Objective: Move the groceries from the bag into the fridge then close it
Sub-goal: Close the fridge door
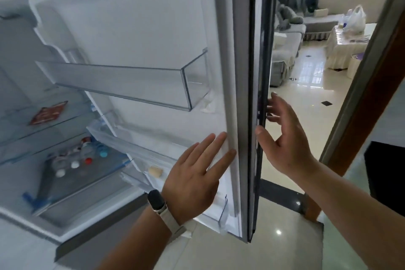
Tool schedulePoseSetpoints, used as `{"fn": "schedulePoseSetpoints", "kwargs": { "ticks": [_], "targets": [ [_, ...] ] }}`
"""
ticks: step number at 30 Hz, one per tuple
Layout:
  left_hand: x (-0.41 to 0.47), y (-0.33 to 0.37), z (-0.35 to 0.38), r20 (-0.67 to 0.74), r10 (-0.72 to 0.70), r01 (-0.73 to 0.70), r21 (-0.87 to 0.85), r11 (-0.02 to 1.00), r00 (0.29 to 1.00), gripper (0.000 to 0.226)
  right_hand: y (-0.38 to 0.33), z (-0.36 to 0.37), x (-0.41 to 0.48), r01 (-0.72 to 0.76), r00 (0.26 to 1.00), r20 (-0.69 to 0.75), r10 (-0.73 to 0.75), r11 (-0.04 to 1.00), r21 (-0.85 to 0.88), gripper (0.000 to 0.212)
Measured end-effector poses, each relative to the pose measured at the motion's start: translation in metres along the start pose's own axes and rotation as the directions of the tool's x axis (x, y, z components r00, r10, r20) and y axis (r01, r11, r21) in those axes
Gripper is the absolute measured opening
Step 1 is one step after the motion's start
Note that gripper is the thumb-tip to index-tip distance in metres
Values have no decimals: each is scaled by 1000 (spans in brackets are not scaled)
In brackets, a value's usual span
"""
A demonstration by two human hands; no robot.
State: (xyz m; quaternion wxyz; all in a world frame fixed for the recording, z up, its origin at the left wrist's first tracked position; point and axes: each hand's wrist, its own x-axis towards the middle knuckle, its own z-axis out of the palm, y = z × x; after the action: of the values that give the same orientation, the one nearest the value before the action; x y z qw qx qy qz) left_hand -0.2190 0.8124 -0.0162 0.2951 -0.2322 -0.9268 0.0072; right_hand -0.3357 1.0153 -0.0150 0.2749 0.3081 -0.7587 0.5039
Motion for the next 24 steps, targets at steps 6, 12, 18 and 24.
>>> {"fn": "schedulePoseSetpoints", "kwargs": {
  "ticks": [6, 12, 18, 24],
  "targets": [
    [-12, 13, -9, 4, -105, 105, 77, 992, 994, 86, 8, 10, 1, 111, 992, 42, -120, 976, 188, 78],
    [-33, 18, -21, -26, -162, 164, 138, 977, 986, 70, -2, 20, -9, 118, 987, 80, -142, 960, 254, 88],
    [-70, 17, -42, -12, -200, 200, 171, 965, 980, 65, -48, 31, -33, 127, 990, 24, -141, 944, 305, 77],
    [-122, 15, -66, -23, -301, 301, 151, 942, 953, 65, -102, 54, -66, 143, 986, 36, -165, 929, 343, 68]
  ]
}}
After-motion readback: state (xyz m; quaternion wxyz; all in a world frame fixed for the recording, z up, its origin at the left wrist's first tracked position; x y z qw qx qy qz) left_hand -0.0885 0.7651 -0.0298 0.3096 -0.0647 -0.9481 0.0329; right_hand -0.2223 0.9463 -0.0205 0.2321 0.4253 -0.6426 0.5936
